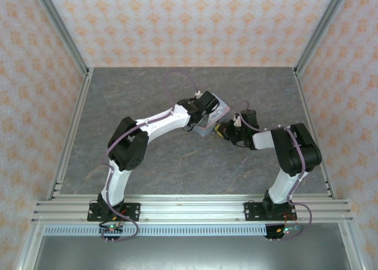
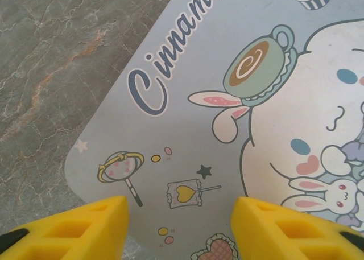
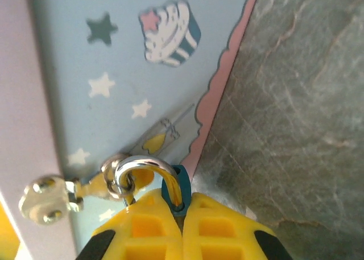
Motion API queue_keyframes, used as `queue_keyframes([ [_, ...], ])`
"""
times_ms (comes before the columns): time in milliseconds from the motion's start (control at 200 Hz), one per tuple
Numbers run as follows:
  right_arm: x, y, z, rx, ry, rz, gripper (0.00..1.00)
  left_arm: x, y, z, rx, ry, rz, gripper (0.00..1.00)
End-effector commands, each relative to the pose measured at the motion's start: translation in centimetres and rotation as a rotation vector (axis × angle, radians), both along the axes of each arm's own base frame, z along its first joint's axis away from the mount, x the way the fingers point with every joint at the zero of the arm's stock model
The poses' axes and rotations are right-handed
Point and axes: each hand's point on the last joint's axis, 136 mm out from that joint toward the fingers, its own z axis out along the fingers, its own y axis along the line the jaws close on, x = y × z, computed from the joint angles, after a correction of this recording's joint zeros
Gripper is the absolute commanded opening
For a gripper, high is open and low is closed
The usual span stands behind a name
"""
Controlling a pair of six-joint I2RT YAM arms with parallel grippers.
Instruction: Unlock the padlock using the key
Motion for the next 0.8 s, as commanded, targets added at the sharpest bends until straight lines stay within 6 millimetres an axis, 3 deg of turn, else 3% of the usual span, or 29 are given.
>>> queue_keyframes([
  [0, 1.2, -1.7, -0.9, -0.033, 0.052, -0.047, 0.0, -4.0, 3.7, -8.7, 0.211, 0.256, -0.03, 0.51],
  [90, 2.4, -3.2, -0.6, -0.026, 0.046, -0.095, 0.0, -4.2, 3.6, -9.4, 0.21, 0.277, -0.036, 0.5],
  [140, 2.9, -3.0, -0.3, -0.01, 0.038, -0.081, 0.0, -4.3, 3.4, -9.7, 0.206, 0.283, -0.04, 0.49],
  [210, 2.7, -2.6, -0.2, -0.017, 0.052, -0.03, 0.0, -4.5, 3.2, -10.2, 0.204, 0.298, -0.044, 0.48],
  [465, 2.1, -5.3, -0.9, -0.1, 0.097, -0.024, 0.0, -4.7, 3.0, -11.0, 0.209, 0.314, -0.045, 0.46],
  [530, 2.0, -5.2, -0.9, -0.06, 0.094, -0.031, 0.0, -4.8, 2.9, -10.9, 0.203, 0.314, -0.048, 0.46],
  [636, 1.1, -4.9, -1.0, -0.026, 0.102, -0.03, 0.0, -4.9, 2.6, -10.6, 0.176, 0.312, -0.054, 0.49],
  [796, -1.6, -5.3, -1.3, -0.038, 0.117, -0.045, 0.0, -4.6, 1.5, -8.4, 0.101, 0.279, -0.067, 0.57],
])
